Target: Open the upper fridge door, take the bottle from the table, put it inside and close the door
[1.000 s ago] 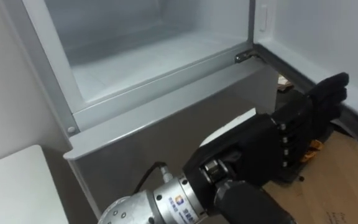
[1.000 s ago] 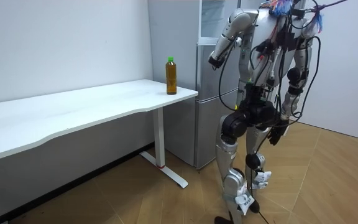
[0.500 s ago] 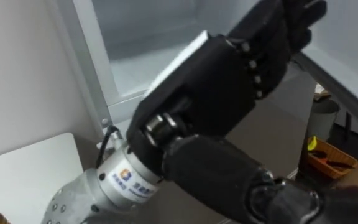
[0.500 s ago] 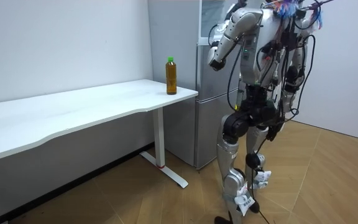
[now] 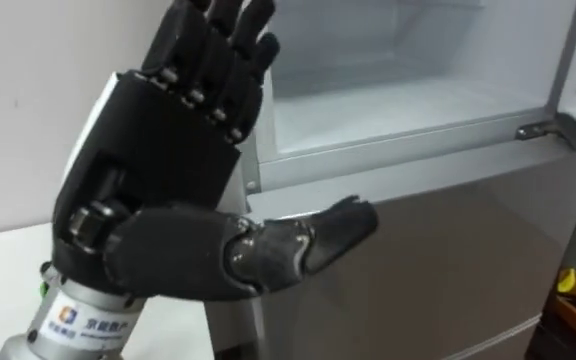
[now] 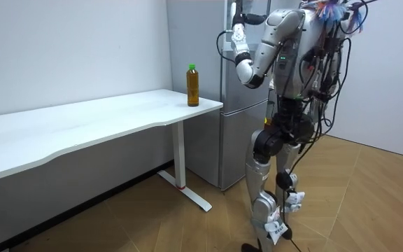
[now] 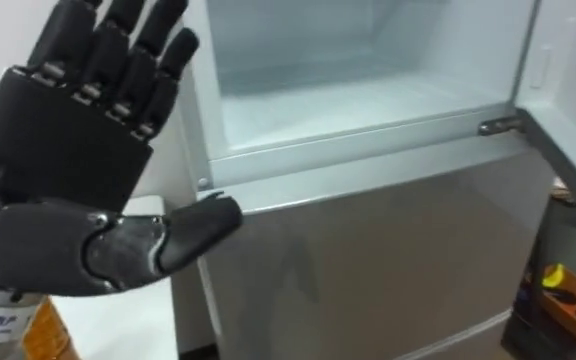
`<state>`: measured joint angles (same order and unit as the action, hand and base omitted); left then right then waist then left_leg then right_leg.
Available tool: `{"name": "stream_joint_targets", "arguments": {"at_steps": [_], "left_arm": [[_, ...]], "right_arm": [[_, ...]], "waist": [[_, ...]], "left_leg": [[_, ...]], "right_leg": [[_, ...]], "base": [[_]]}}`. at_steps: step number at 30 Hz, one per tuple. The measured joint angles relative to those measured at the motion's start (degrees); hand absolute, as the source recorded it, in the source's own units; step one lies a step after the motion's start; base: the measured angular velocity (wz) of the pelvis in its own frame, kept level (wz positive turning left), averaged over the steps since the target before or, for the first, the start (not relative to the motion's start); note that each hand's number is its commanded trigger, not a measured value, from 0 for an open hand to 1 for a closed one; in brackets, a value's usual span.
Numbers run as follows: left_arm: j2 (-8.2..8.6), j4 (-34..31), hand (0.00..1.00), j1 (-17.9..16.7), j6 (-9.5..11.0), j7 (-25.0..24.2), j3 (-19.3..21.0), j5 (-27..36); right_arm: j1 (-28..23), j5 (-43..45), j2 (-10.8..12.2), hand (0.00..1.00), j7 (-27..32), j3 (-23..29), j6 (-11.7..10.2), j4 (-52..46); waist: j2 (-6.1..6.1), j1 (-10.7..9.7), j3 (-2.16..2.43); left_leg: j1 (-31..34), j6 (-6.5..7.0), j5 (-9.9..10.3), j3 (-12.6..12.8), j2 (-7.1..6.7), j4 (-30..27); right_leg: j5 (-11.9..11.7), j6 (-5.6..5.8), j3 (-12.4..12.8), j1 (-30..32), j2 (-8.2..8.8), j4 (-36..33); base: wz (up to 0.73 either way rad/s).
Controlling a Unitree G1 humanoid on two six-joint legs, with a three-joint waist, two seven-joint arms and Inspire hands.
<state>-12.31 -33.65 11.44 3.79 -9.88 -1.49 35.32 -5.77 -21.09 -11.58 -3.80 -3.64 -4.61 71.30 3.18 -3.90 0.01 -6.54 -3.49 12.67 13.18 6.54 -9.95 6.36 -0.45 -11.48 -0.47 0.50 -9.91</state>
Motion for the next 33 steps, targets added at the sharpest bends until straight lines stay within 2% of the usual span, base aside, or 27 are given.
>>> {"name": "stream_joint_targets", "arguments": {"at_steps": [2, 6, 7, 8, 9, 11, 15, 17, 18, 20, 22, 25, 28, 30, 33], "left_arm": [[0.04, -0.28, 0.0, -0.15, 1.4, 2.16, 1.23, -4.29], [0.02, -1.67, 0.0, -1.42, 3.48, 5.98, 3.75, -9.04], [0.05, -1.86, 0.0, -1.58, 3.84, 6.23, 4.02, -9.11], [0.06, -2.72, 0.0, -2.2, 3.92, 6.61, 5.24, -9.11], [0.06, -3.26, 0.0, -2.67, 3.97, 6.86, 6.1, -9.12], [0.09, -3.6, 0.0, -3.02, 5.42, 8.5, 9.01, -10.82], [0.09, -3.53, 0.0, -4.01, 7.47, 11.94, 14.21, -11.25], [0.13, -2.91, 0.0, -7.05, 9.44, 14.27, 17.41, -11.24], [0.17, -2.7, 0.0, -8.24, 9.71, 14.72, 18.05, -11.23], [0.37, -1.35, 0.0, -13.03, 9.8, 16.11, 19.55, -11.22], [0.72, -0.55, 0.0, -15.3, 9.33, 17.58, 20.04, -11.19], [0.95, 1.37, 0.0, -17.21, 9.19, 19.41, 20.81, -11.21], [1.33, 5.95, 0.0, -20.35, 9.48, 19.98, 21.59, -11.23], [1.71, 10.17, 0.0, -23.27, 9.23, 20.69, 21.58, -11.27], [2.9, 18.65, 0.0, -27.0, 8.82, 20.76, 20.41, -10.55]], "right_arm": [[0.0, 2.11, -0.01, 0.0, 0.56, 0.01, -1.03, -0.03], [-0.06, 3.69, 0.28, 0.0, 1.34, -0.03, -1.63, -0.21], [-0.08, 3.76, 0.39, 0.0, 1.33, -0.03, -1.73, -0.2], [-0.15, 3.89, 0.56, 0.0, 1.32, -0.01, -1.77, -0.58], [-0.27, 4.0, 0.6, 0.0, 1.27, -0.01, -1.78, -1.0], [-1.2, 5.38, 0.62, 0.0, 1.1, 0.54, -2.26, -2.75], [-1.98, 5.6, 0.89, 0.0, 1.06, 0.67, -3.84, -2.75], [-2.44, 5.63, 1.04, 0.0, 0.54, 1.34, -4.1, -2.74], [-2.57, 5.63, 1.09, 0.0, 0.39, 1.64, -4.1, -2.74], [-3.47, 5.62, 1.84, 0.0, -0.1, 2.74, -4.05, -2.94], [-4.1, 5.6, 2.37, 0.0, -0.25, 2.7, -3.94, -3.51], [-4.58, 5.7, 2.71, 0.0, -0.59, 2.77, -3.95, -4.56], [-5.21, 5.74, 2.59, 0.0, -0.64, 3.34, -3.94, -4.72], [-5.24, 5.75, 2.74, 0.0, -0.6, 3.84, -3.91, -4.73], [-5.26, 5.56, 3.0, 0.0, -1.41, 3.92, -2.84, -4.78]], "waist": [[0.1, 1.2, 0.07], [-0.16, 2.1, 0.05], [-0.36, 2.43, -0.05], [-0.01, 3.12, 0.18], [-0.25, 3.31, 0.02], [-0.11, 4.55, 0.25], [0.12, 6.04, 0.34], [0.15, 6.21, 0.34], [0.17, 6.24, 0.34], [0.07, 7.11, 0.26], [0.06, 8.01, 0.27], [-0.4, 8.41, -0.43], [-0.52, 9.01, -0.33], [-0.05, 8.92, -0.1], [-0.3, 8.67, -0.04]], "left_leg": [[0.1, 0.03, -0.05, -1.14, -0.18, -0.34], [0.05, 0.03, -0.05, -3.52, -0.35, -0.64], [0.03, 0.03, -0.05, -3.97, -0.36, -0.65], [0.09, -0.04, -0.09, -4.2, -0.36, -0.65], [0.1, -0.05, -0.1, -4.38, -0.36, -0.65], [0.3, -0.06, -0.1, -4.92, -0.45, -0.75], [0.17, -0.06, -0.11, -6.53, -0.73, -0.76], [-0.08, -0.05, -0.11, -7.27, -1.24, -0.8], [-0.17, -0.05, -0.11, -7.24, -1.33, -0.79], [-0.89, -0.05, -0.11, -7.2, -1.46, -0.73], [-1.02, -0.05, -0.11, -7.43, -1.5, -0.73], [-0.88, -0.05, -0.11, -8.77, -1.78, -0.74], [-1.05, -0.03, -0.12, -8.78, -2.23, -0.72], [-1.0, -0.02, -0.12, -9.03, -2.46, -0.73], [-0.99, -0.02, -0.11, -10.27, -2.54, -0.73]], "right_leg": [[0.24, 0.05, -0.59, -0.22, 0.24, -0.14], [1.03, 0.2, -3.02, -1.81, 0.68, -0.04], [1.12, 0.19, -3.32, -1.93, 0.72, -0.08], [1.27, 0.14, -4.15, -2.2, 0.86, -0.1], [1.38, 0.14, -4.5, -2.37, 0.95, -0.11], [1.74, 0.25, -5.68, -2.7, 1.19, -0.06], [2.18, 0.49, -7.04, -3.95, 1.44, 0.11], [3.04, 0.87, -7.52, -4.92, 1.94, -0.09], [3.21, 0.96, -7.46, -5.07, 2.01, -0.1], [3.47, 1.12, -7.29, -5.55, 2.04, 0.11], [3.64, 1.14, -7.39, -6.0, 2.05, 0.15], [4.02, 1.16, -7.5, -6.37, 2.1, 0.27], [4.42, 1.43, -6.94, -6.48, 2.43, 0.07], [4.48, 1.53, -6.71, -6.48, 2.54, 0.09], [4.53, 1.55, -7.28, -6.8, 2.56, 0.11]], "base": [[0.17], [0.31], [0.26], [0.2], [0.23], [0.27], [0.27], [0.34], [0.25], [0.13], [0.09], [0.22], [0.07], [0.03], [0.08]]}}
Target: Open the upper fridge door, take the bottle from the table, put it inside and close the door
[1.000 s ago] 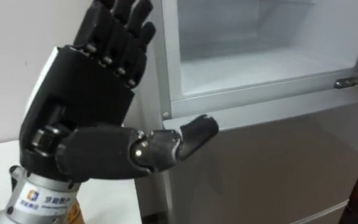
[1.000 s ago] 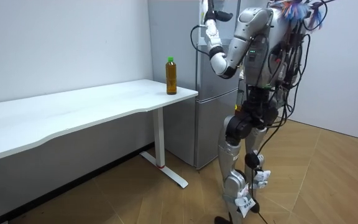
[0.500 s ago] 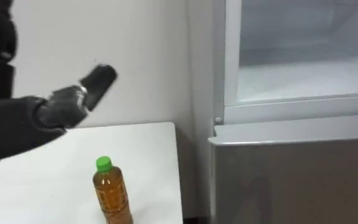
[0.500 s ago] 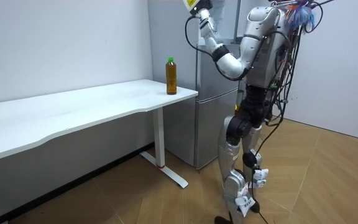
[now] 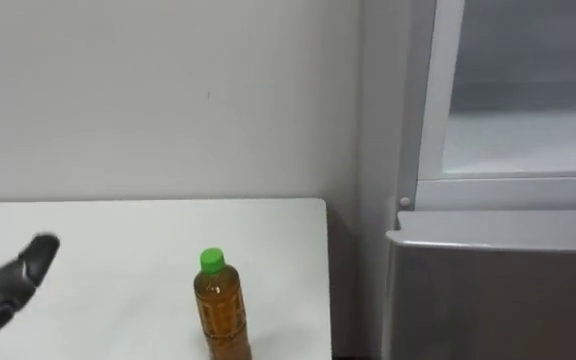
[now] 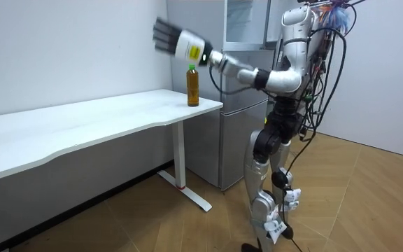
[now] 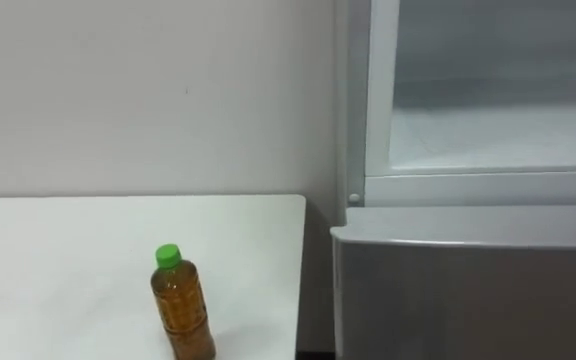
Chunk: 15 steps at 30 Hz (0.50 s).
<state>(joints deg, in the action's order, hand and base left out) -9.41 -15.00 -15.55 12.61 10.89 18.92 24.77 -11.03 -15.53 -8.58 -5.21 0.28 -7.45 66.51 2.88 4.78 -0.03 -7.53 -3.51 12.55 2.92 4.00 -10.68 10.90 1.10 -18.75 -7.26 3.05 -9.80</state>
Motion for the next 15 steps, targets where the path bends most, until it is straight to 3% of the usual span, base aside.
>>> {"name": "stream_joint_targets", "arguments": {"at_steps": [4, 8, 11, 15], "left_arm": [[0.52, 13.18, 0.0, -3.39, -0.16, -0.31, -3.22, -0.08], [0.7, 32.66, 0.0, -3.85, -0.17, -0.32, -8.35, -0.72], [0.83, 44.54, 0.0, -4.49, -0.09, -0.82, -11.71, -0.78], [0.93, 55.8, 0.0, -5.14, -0.06, -2.54, -13.33, -3.12]], "right_arm": [[0.07, 0.78, -0.13, 0.0, -0.87, 0.46, 0.23, -1.71], [-0.26, 0.96, -0.12, 0.0, -1.24, 0.46, -0.02, -2.19], [-0.5, 2.39, -0.13, 0.0, -1.32, 0.74, -0.06, -2.11], [-2.06, 0.71, -0.17, 0.0, -2.37, 1.22, -0.12, -2.18]], "waist": [[-1.02, 0.36, -0.11], [-1.49, 0.0, 0.08], [-2.31, -0.24, -0.15], [-2.72, -1.47, -0.22]], "left_leg": [[-0.08, 0.0, 0.0, 0.13, 0.12, -0.02], [-0.44, 0.0, 0.01, 0.58, 0.11, 0.0], [-0.62, 0.0, 0.02, 1.7, 0.21, -0.02], [-0.59, 0.22, 0.23, 2.03, 0.2, -0.1]], "right_leg": [[0.24, -0.15, 0.25, 0.16, -0.06, -0.27], [0.23, -0.14, 1.17, -0.17, -0.17, -0.11], [0.23, -0.15, 1.69, -0.35, -0.23, 0.03], [0.32, -0.04, 1.57, -0.67, -0.18, 0.19]], "base": [[-0.02], [-0.03], [-0.06], [0.03]]}}
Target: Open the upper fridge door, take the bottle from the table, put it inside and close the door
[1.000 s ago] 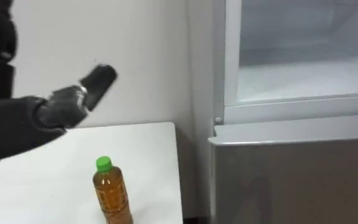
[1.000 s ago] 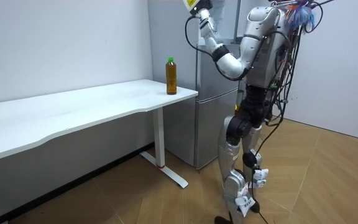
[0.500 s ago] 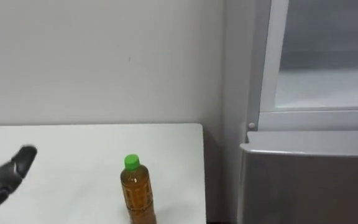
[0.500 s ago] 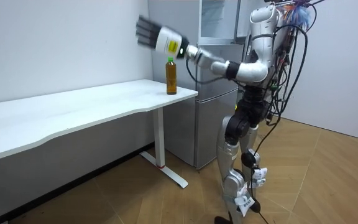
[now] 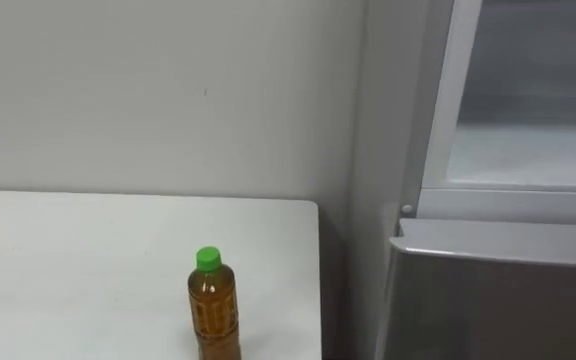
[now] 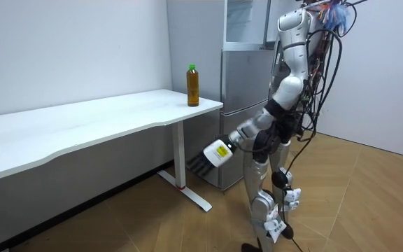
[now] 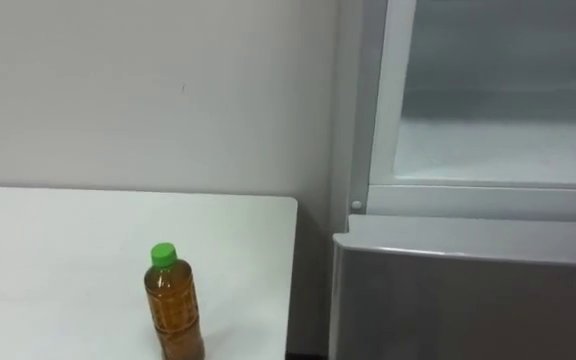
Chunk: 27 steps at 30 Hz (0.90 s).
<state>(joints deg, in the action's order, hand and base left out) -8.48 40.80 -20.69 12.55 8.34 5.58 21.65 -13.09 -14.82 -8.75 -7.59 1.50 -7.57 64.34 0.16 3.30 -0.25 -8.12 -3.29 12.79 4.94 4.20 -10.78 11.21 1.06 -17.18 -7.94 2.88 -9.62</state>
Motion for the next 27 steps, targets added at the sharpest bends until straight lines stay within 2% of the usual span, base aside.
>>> {"name": "stream_joint_targets", "arguments": {"at_steps": [3, 6, 10, 13, 18, 27], "left_arm": [[-0.08, 8.03, 0.0, -0.01, -0.02, -1.37, -1.16, -3.51], [-0.16, 13.28, 0.0, 0.56, -0.37, -2.7, -1.39, -5.02], [-0.14, 19.21, 0.0, 0.71, -3.49, -4.42, -1.4, -5.07], [0.03, 20.07, 0.0, 1.17, -5.12, -5.74, -1.99, -6.4], [-0.31, 21.3, 0.0, 3.84, -6.28, -6.78, -2.55, -9.0], [-0.78, 23.37, 0.0, 5.85, -7.97, -7.66, -2.52, -8.74]], "right_arm": [[-0.64, -1.76, -0.13, 0.0, -1.42, 1.19, -0.02, 0.17], [-0.64, -1.94, -0.6, 0.0, -2.78, 1.49, -0.01, 0.12], [-0.35, -1.93, -0.64, 0.0, -3.67, 1.52, 0.13, 0.76], [-0.12, -2.04, -0.64, 0.0, -4.04, 1.5, 0.15, 0.98], [1.55, -3.2, -0.59, 0.0, -4.71, 0.69, 0.34, 2.93], [2.76, -5.49, -0.44, 0.0, -4.91, -0.25, 3.51, 3.25]], "waist": [[0.71, -0.26, 0.08], [1.17, -0.44, 0.22], [0.99, -1.8, 0.22], [0.86, -2.13, 0.21], [0.34, -3.09, 0.27], [0.09, -3.33, 0.06]], "left_leg": [[0.07, 0.29, 0.23, 2.05, 0.09, 0.08], [0.57, 0.39, 0.33, 2.13, 0.11, 0.48], [0.47, 0.4, 0.32, 2.35, 0.08, 0.53], [0.62, 0.41, 0.31, 2.75, 0.09, 0.38], [1.52, 0.43, 0.3, 2.84, 0.02, -0.09], [1.63, 0.43, 0.3, 3.88, 0.0, -0.05]], "right_leg": [[0.08, 0.13, 0.04, 0.58, 0.13, -0.15], [0.03, 0.19, 0.08, 1.16, 0.13, -0.28], [0.02, 0.2, 0.14, 1.07, 0.16, -0.31], [0.03, 0.2, 0.8, 1.34, 0.16, -0.41], [0.04, 0.18, 1.28, 2.16, 0.19, -1.08], [0.07, 0.21, 1.7, 2.98, 0.36, -1.06]], "base": [[0.0], [0.0], [-0.01], [-0.05], [-0.01], [-0.02]]}}
